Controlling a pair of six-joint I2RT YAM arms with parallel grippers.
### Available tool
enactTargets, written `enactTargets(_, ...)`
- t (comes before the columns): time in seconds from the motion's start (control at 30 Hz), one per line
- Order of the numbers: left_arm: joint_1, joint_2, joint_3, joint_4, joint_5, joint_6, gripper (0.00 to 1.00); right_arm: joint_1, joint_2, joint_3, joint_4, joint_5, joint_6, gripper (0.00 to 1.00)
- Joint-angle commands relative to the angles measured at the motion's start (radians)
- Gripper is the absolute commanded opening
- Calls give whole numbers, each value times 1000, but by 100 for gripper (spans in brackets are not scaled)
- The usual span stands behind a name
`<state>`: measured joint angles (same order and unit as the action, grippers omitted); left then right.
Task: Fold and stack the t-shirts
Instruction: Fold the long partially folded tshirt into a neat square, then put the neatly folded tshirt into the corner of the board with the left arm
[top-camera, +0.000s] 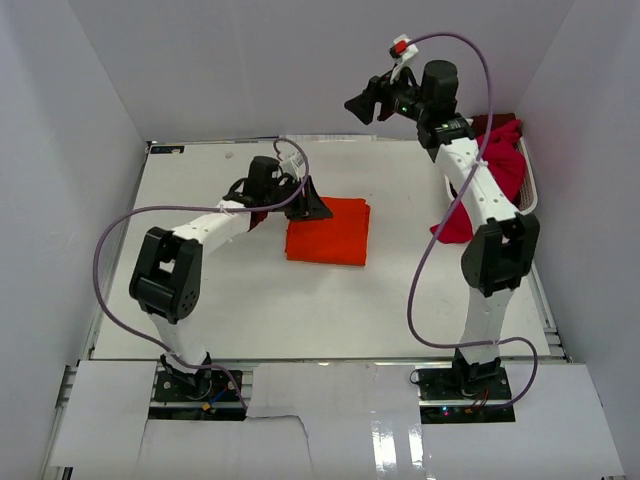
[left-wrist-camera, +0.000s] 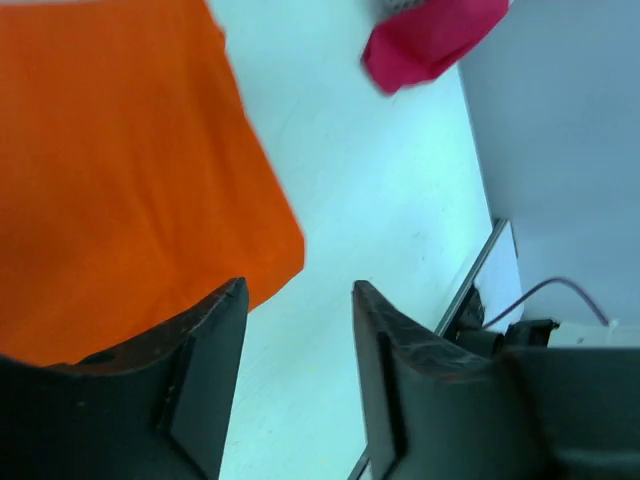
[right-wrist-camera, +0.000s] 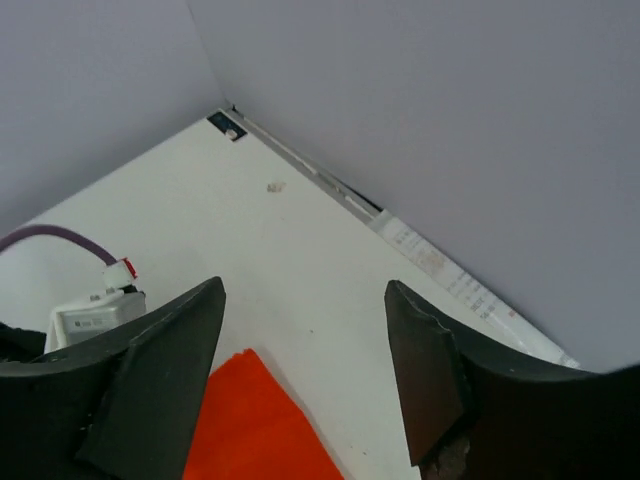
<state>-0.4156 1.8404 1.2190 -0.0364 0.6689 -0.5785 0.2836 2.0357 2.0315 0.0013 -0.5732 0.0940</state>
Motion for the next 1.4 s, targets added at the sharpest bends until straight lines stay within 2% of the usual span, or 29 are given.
enactTargets(0.0, 12, -139, 100, -223, -115, 122, 58, 8, -81, -94, -119, 35, -71, 76)
enactTargets(0.03, 21, -151, 106, -253, -146, 143, 63, 6, -97, -121, -142, 39, -79, 81)
enactTargets(0.07, 47, -165, 105, -296, -153, 173, 72, 9, -121, -128, -206, 41, -89, 82)
enactTargets(0.2, 165, -176, 41, -316, -94, 183, 82, 28, -212, -226, -299, 82, -89, 85)
enactTargets(0.33, 242, -121, 7, -321, -23, 196, 84, 43, -368, -402, -287, 96, -77, 85)
enactTargets(0.47, 247, -49, 22, -349, -61, 229, 86, 54, -472, -565, -256, 96, -50, 86)
enactTargets(0.6, 248, 0, 48, -364, -107, 253, 88, 57, -538, -637, -254, 105, -36, 86)
enactTargets(0.83, 247, 114, 97, -399, -118, 279, 88, 60, -604, -721, -261, 99, -23, 86)
enactTargets(1.37, 224, 200, 149, -405, -121, 281, 88, 65, -620, -817, -231, 79, 1, 86)
